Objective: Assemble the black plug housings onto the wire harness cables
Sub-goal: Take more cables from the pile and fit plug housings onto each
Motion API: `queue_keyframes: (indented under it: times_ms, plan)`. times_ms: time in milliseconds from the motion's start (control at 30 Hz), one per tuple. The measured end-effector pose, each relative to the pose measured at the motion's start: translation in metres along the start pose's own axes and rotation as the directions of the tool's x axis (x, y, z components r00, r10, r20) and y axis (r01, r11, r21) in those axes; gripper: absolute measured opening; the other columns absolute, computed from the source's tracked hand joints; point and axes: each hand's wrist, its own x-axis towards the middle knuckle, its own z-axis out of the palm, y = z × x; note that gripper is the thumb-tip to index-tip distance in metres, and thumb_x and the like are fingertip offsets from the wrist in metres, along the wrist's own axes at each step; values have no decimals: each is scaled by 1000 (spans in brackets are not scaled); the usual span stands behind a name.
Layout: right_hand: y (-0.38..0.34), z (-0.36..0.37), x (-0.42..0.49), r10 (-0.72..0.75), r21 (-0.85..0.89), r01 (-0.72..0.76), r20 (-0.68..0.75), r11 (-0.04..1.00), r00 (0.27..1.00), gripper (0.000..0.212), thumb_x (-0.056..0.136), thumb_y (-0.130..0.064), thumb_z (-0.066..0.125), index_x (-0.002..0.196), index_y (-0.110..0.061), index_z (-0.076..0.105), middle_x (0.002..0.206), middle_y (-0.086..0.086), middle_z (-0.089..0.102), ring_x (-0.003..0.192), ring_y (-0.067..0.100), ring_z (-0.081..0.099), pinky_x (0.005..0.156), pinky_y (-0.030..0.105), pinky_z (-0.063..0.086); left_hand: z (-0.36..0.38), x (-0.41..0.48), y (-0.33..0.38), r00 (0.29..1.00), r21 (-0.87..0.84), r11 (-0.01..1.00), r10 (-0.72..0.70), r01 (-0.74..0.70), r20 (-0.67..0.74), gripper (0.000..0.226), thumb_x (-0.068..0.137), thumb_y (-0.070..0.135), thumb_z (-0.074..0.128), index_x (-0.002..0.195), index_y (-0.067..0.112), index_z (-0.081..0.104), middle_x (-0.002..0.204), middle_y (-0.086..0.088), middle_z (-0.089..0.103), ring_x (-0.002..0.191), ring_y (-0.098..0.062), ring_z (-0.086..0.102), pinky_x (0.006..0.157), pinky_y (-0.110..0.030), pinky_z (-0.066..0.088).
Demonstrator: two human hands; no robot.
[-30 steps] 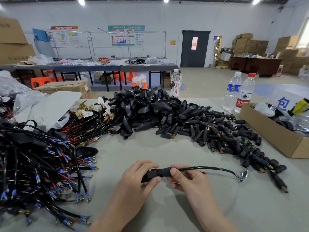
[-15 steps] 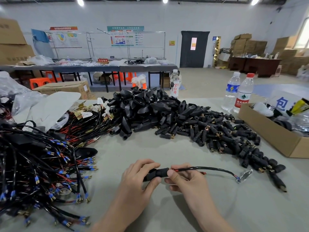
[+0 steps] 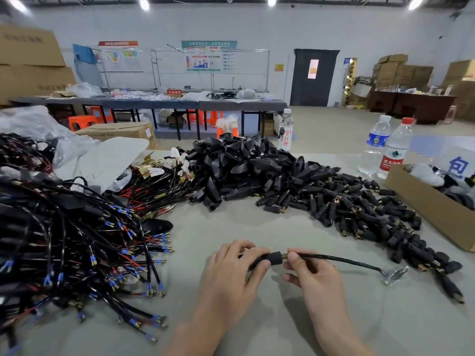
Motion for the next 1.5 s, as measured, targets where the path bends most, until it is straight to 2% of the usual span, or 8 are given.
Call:
queue_keyframes:
  times_ms: [133, 433, 600, 700, 900, 1100, 1333, 1500]
  plan:
    - [-2, 18, -9, 11, 1, -11, 20, 1000, 1000, 11, 88, 0, 69, 83, -8, 75, 75, 5, 77, 70, 15, 73, 58, 17, 56, -17, 1, 8, 995, 44, 997, -70, 67, 78, 58, 89, 77, 23, 116, 42, 60, 114, 23, 54, 111, -2, 43, 97, -27, 36]
    - [-19, 93, -45, -6, 119, -6, 100, 993, 995, 11, 91, -4, 65, 86, -8, 73, 76, 3, 77, 65, 12, 73, 56, 11, 53, -104, 3, -18, 986, 218, 969, 83, -113, 144, 55, 96, 62, 16, 101, 27, 60, 97, 4, 69, 94, -19, 60, 90, -33, 37]
    - [-49, 155, -57, -36, 366, -14, 129, 931, 991, 10, 95, -4, 60, 96, -4, 71, 81, 5, 77, 75, 14, 75, 66, 16, 56, -176, 34, -40, 944, 531, 784, 311, -322, 113, 46, 100, 47, 22, 101, 21, 60, 89, 3, 67, 88, -21, 61, 90, -40, 42]
    - [-77, 189, -62, -58, 413, -70, 290, 908, 955, 10, 95, -9, 62, 103, -8, 70, 88, 5, 77, 83, 13, 74, 73, 20, 58, -233, 61, -55, 888, 671, 619, 440, -409, 136, 48, 101, 46, 22, 102, 21, 62, 92, 4, 70, 88, -20, 64, 90, -39, 46]
    - [-93, 196, -71, 66, 99, -153, 590, 983, 805, 24, 95, -10, 62, 119, -11, 62, 107, 11, 74, 83, 17, 71, 80, 31, 61, -342, 79, -130, 977, 914, 363, -36, -181, 208, 49, 101, 54, 28, 145, 35, 40, 143, 0, 48, 139, -25, 36, 121, -46, 8]
    - [-68, 161, -37, 166, 65, -219, 457, 974, 874, 20, 99, -4, 51, 112, -12, 65, 96, 7, 72, 71, 19, 68, 63, 27, 61, -321, 48, -167, 982, 864, 502, -137, -44, 130, 46, 101, 47, 34, 143, 30, 43, 138, -3, 50, 132, -27, 40, 113, -43, 25]
    - [-31, 132, 17, 231, 74, -266, 308, 961, 923, 18, 100, -7, 49, 106, -14, 65, 93, 5, 70, 72, 20, 67, 63, 26, 57, -224, 77, -156, 973, 670, 742, -128, -36, 193, 43, 103, 42, 36, 142, 27, 44, 134, -2, 53, 127, -24, 45, 104, -40, 37]
    - [-10, 118, 55, 246, 98, -281, 272, 955, 930, 19, 101, -6, 48, 105, -14, 65, 90, 4, 70, 70, 18, 67, 62, 27, 57, -157, 119, -162, 937, 642, 767, -241, 25, 252, 37, 103, 38, 40, 135, 25, 50, 127, -6, 57, 118, -26, 50, 95, -40, 44]
